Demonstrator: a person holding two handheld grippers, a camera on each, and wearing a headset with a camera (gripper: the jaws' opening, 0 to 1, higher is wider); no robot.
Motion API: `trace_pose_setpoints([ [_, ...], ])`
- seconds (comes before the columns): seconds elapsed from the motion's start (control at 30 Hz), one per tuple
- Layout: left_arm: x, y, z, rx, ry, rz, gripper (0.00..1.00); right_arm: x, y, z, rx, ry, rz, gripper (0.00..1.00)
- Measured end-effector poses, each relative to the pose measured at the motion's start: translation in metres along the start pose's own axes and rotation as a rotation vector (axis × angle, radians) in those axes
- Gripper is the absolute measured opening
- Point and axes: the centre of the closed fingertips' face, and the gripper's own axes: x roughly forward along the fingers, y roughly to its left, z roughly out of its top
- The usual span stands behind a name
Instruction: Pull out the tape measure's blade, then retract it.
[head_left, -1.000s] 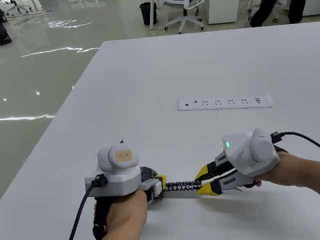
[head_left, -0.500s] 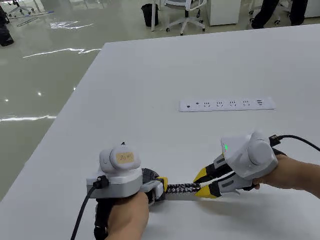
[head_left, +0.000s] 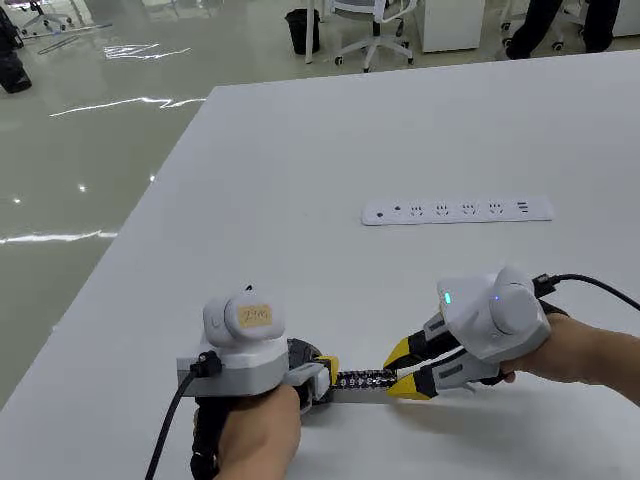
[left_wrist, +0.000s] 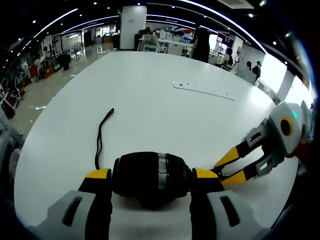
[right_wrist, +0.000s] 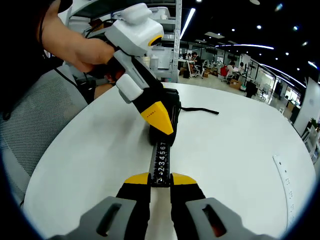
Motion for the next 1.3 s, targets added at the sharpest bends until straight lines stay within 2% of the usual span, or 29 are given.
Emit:
trace_pose_setpoints([
  [1.3,0.001,0.001,0.0,0.001,0.004,-0.003,0.59,0.013,-0.002,0.008,0.004,-0.01,0.002,0.14],
])
